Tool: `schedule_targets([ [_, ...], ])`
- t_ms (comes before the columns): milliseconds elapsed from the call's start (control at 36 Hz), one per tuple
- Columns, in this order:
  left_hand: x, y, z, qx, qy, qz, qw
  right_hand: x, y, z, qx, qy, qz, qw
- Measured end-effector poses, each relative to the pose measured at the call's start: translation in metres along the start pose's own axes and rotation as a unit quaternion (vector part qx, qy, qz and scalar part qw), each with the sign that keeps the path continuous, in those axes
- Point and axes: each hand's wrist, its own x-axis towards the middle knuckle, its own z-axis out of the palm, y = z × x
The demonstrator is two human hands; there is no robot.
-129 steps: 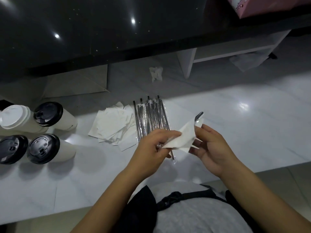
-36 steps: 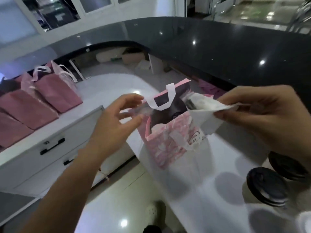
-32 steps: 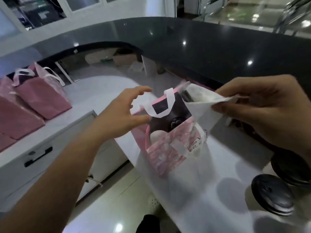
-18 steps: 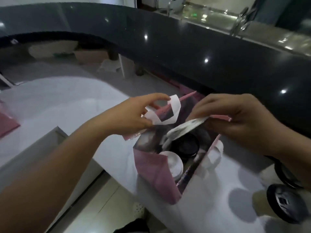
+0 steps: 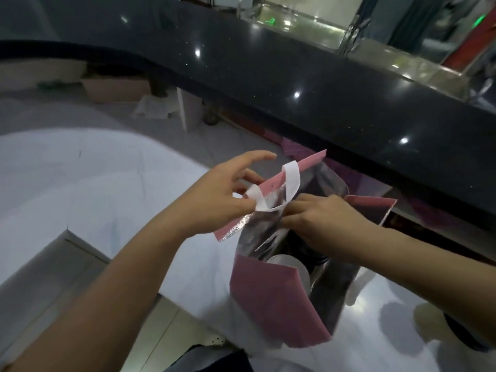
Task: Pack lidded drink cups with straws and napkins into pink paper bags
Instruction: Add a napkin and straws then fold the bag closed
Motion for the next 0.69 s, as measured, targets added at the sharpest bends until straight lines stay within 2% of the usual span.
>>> schedule_targets([
  [83,0.005,-0.003,-0.005,0.011,-0.003,0.0,1.0,0.004,-0.001,0.005,0.001,-0.015,0.003,1.0],
  [194,0.013,-0.007,-0.014,0.018,-0.013,0.008,1.0,-0.003,0.0,-0.017,0.016,-0.006,0.051,0.999],
  [306,0.022,-0.007,-0.02,0.029,-0.027,0.018,0.999,-0.025,0.005,-0.047,0.085,0.053,0.138,0.985],
  [389,0.031,-0.002,-0.021,0.042,-0.05,0.023,0.998,-0.047,0.014,-0.059,0.17,0.118,0.212,0.955],
  [472,0.036,0.005,-0.018,0.065,-0.076,0.027,0.995,-0.07,0.024,-0.059,0.228,0.202,0.276,0.912],
  [583,0.034,0.013,-0.01,0.078,-0.094,0.023,0.992,-0.098,0.027,-0.039,0.319,0.277,0.371,0.827],
  [639,0.028,0.013,-0.007,0.072,-0.092,0.017,0.993,-0.11,0.028,-0.018,0.399,0.302,0.405,0.765],
  [694,0.018,0.013,-0.005,0.067,-0.085,0.014,0.994,-0.12,0.03,0.007,0.485,0.315,0.438,0.688],
])
